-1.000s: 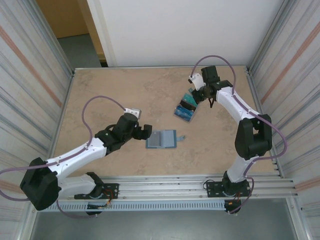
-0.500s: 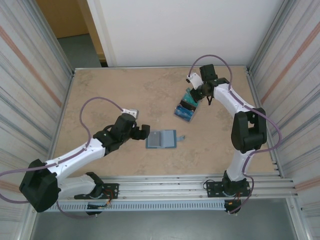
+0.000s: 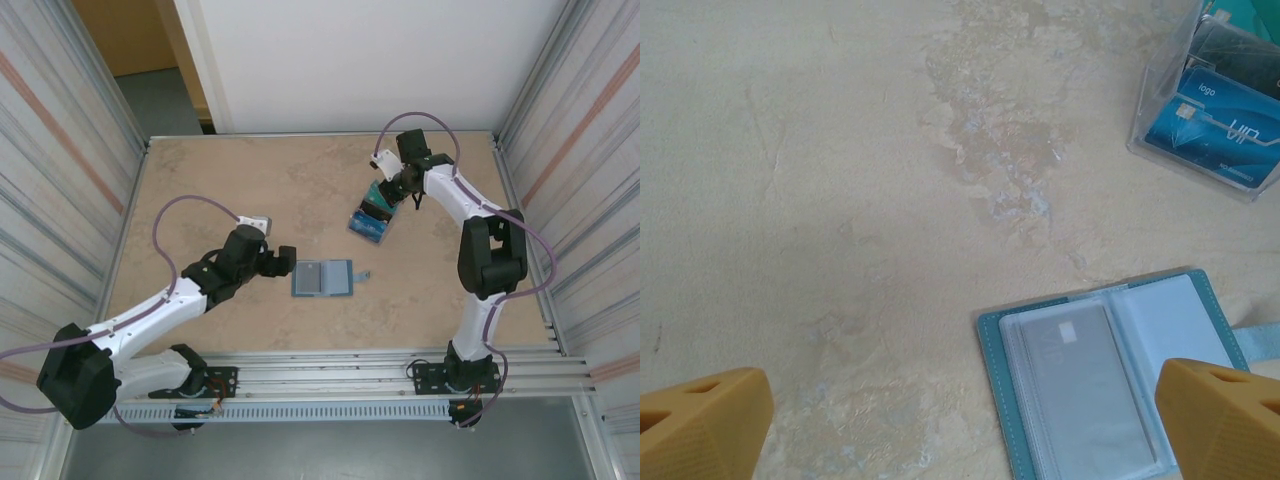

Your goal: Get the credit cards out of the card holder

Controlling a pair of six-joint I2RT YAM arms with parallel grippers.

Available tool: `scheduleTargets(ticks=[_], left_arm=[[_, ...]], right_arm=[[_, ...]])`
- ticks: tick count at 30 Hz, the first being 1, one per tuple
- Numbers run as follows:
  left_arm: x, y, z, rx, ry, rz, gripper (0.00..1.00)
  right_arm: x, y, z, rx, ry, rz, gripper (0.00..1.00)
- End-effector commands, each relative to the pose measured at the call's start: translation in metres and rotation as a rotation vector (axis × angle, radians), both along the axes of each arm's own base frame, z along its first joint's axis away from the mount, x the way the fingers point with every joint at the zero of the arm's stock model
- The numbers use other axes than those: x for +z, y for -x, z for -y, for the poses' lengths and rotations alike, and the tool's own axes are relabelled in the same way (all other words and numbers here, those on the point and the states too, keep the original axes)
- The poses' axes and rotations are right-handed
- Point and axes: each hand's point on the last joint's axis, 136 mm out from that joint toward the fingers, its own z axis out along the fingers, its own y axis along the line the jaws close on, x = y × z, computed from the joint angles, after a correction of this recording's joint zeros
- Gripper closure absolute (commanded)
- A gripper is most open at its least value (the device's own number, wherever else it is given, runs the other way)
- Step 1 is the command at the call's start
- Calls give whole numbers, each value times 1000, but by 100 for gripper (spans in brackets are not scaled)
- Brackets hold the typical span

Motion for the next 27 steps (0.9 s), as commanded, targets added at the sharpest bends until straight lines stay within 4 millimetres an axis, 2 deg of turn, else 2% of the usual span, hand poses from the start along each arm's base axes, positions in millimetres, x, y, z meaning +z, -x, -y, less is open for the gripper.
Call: scheduleTargets(ticks=[1, 8, 17, 22, 27], left_arm=[[2, 2, -1, 5, 32, 5, 1], [1, 2, -2, 6, 26, 3, 1], [1, 1, -3, 8, 28, 2, 1], [1, 2, -3, 8, 27, 2, 1], [1, 2, -4, 9, 25, 1, 1]], right_arm=[[-5, 0, -1, 30, 6, -31, 100], [-5, 2, -5, 42, -7, -47, 99], [-5, -2, -6, 42, -3, -55, 79], [-1, -2, -7, 39, -6, -47, 78], [13, 0, -11, 34, -43, -31, 78]])
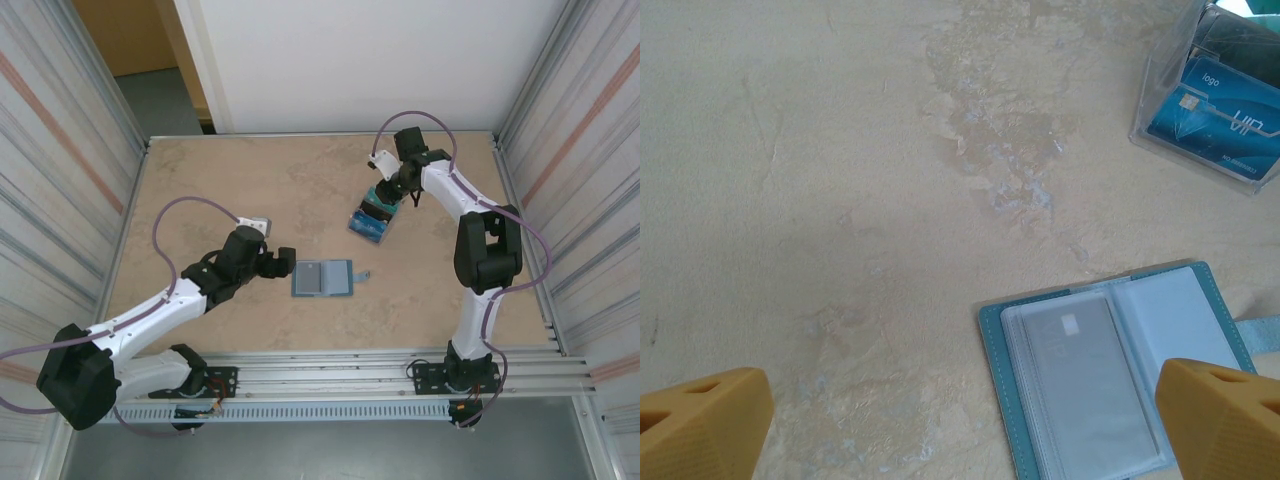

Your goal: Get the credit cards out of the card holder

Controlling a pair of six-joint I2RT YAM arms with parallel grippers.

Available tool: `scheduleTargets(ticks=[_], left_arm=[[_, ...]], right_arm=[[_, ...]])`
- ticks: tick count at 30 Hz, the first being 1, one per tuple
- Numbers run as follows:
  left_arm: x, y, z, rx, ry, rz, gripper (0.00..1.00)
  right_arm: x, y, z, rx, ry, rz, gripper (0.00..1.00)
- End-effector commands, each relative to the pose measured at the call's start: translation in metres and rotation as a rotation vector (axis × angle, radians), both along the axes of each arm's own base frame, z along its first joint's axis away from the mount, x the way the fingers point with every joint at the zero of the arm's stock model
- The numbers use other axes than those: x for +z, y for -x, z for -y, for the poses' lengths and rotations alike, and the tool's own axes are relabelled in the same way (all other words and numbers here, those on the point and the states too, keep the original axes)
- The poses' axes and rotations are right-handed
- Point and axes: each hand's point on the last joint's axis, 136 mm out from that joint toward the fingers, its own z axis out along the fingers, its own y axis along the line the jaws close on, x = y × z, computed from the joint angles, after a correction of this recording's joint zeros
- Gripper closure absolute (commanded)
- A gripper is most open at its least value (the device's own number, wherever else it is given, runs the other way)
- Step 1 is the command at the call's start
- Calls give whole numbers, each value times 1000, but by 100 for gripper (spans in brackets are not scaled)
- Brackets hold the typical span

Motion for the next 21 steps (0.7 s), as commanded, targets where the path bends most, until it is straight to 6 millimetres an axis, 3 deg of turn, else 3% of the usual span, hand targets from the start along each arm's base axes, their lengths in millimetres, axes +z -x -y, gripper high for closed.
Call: scheduleTargets(ticks=[1, 7, 13, 16, 21], left_arm=[[5, 0, -3, 13, 24, 12, 1], [4, 1, -6, 29, 21, 10, 1], [0, 1, -20, 107, 9, -2, 1], [-1, 2, -28, 151, 13, -1, 1], [-1, 5, -42, 215, 35, 11, 1]], right_arm=[[22, 2, -7, 6, -49, 19, 78], [51, 9, -12, -53, -119, 71, 76], [71, 18, -10, -266, -167, 74, 68], [67, 34, -16, -363, -208, 32, 57], [50, 77, -55, -369, -281, -47, 44]])
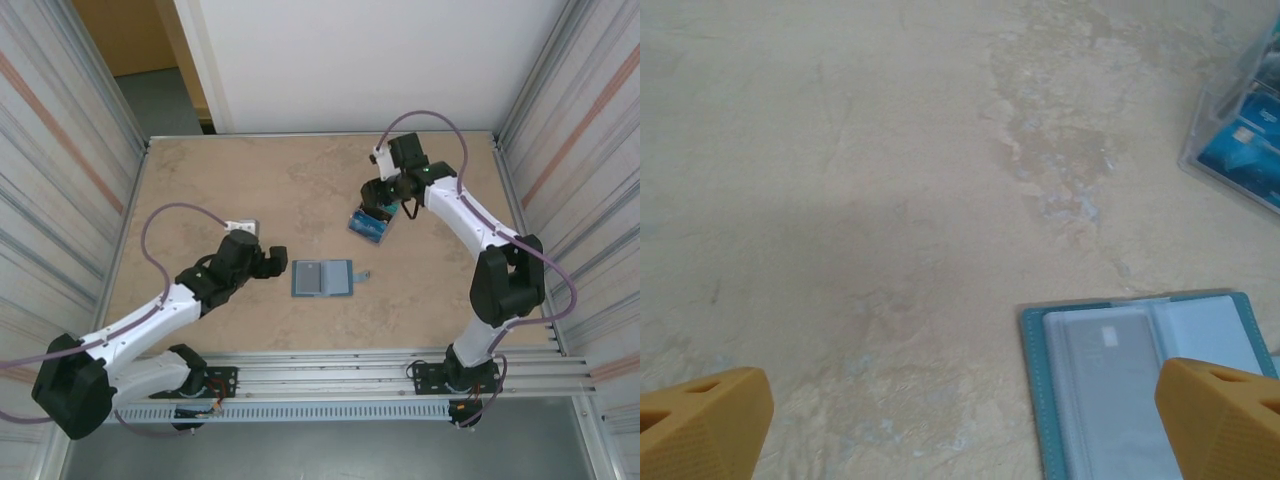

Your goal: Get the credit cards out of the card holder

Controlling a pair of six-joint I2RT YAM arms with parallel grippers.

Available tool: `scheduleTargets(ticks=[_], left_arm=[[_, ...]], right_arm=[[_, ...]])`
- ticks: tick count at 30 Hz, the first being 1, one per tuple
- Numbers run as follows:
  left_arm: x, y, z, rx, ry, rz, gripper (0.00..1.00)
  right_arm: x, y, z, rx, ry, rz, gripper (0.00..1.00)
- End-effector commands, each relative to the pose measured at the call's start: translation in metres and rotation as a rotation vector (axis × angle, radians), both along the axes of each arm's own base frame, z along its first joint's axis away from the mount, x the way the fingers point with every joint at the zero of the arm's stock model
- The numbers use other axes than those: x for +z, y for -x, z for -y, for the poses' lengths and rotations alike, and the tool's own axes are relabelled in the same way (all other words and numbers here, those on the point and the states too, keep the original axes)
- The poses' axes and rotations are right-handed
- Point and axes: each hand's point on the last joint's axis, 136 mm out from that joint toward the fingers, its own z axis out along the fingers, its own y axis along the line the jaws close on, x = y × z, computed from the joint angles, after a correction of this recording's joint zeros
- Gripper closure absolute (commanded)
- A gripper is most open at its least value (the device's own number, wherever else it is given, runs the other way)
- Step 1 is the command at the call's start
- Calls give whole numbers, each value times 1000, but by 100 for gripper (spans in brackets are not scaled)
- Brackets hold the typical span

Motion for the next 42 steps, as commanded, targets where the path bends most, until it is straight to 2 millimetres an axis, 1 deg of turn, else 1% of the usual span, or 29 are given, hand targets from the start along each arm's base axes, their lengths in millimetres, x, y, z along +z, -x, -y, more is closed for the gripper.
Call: scheduleTargets(ticks=[1, 5, 8, 10, 14, 18, 24, 32, 36, 42], left_arm=[[0, 3, -20, 97, 13, 11, 1], [-2, 8, -36, 164, 32, 21, 1], [-4, 11, -46, 202, 55, 29, 1], [-6, 13, -52, 220, 64, 29, 1], [-9, 17, -60, 243, 64, 27, 1], [-11, 20, -64, 255, 62, 26, 1], [-17, 22, -71, 285, 64, 21, 1], [-24, 24, -74, 306, 76, 6, 1], [-24, 24, -74, 310, 83, 6, 1], [-25, 24, -75, 318, 84, 6, 1]], right_arm=[[-8, 29, -24, -76, -59, -58, 43], [-26, 63, -57, -50, -23, -97, 38], [-37, 82, -75, -51, 15, -108, 35], [-46, 97, -93, -35, 12, -129, 33], [-60, 115, -117, -16, 35, -155, 33], [-72, 130, -138, -7, 107, -164, 33], [-94, 145, -152, -23, 241, -184, 33], [-115, 157, -169, 0, 219, -252, 33], [-126, 158, -168, -6, 238, -268, 33], [-132, 158, -171, 0, 236, -278, 33]])
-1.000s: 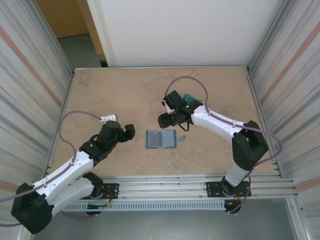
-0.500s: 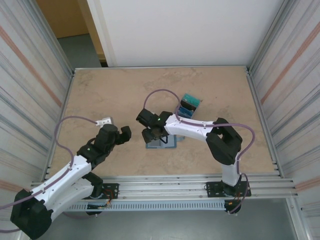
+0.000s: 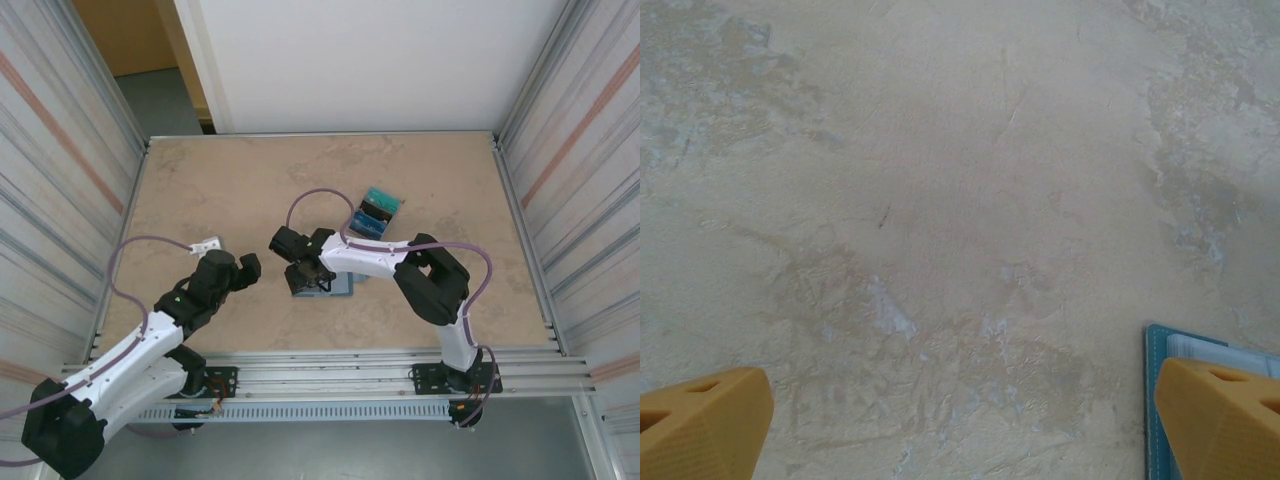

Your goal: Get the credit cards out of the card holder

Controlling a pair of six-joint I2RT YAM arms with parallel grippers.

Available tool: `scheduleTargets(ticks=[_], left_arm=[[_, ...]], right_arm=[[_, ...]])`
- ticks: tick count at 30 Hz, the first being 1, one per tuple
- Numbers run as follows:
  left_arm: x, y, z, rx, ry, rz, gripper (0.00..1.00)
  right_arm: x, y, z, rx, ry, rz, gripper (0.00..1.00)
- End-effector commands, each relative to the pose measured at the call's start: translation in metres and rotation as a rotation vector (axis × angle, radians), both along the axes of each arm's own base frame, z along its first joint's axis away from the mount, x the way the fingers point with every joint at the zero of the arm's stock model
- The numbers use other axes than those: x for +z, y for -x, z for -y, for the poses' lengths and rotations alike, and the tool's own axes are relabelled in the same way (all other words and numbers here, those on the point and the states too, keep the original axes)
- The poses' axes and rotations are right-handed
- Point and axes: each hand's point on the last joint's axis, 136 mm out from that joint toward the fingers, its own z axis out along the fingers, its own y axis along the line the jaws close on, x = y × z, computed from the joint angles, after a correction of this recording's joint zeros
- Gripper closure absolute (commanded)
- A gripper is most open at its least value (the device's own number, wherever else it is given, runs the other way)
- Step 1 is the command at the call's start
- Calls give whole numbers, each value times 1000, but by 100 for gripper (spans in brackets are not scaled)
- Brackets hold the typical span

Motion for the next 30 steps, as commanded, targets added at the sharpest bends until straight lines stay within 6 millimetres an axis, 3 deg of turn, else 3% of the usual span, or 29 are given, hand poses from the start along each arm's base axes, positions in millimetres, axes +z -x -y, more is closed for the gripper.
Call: scheduleTargets(ticks=[1, 16, 24, 30], left_arm=[[-2, 1, -9, 45, -3, 5, 1], [-3, 0, -6, 30, 5, 3, 1], [-1, -1, -5, 24, 3, 4, 1], [3, -2, -4, 20, 3, 6, 1]], right_arm=[[1, -1, -7, -15, -14, -8, 33], [-14, 1, -7, -10, 7, -36, 33], [-21, 4, -2, -10, 25, -48, 41], [-15, 4, 0, -9, 6, -44, 49]])
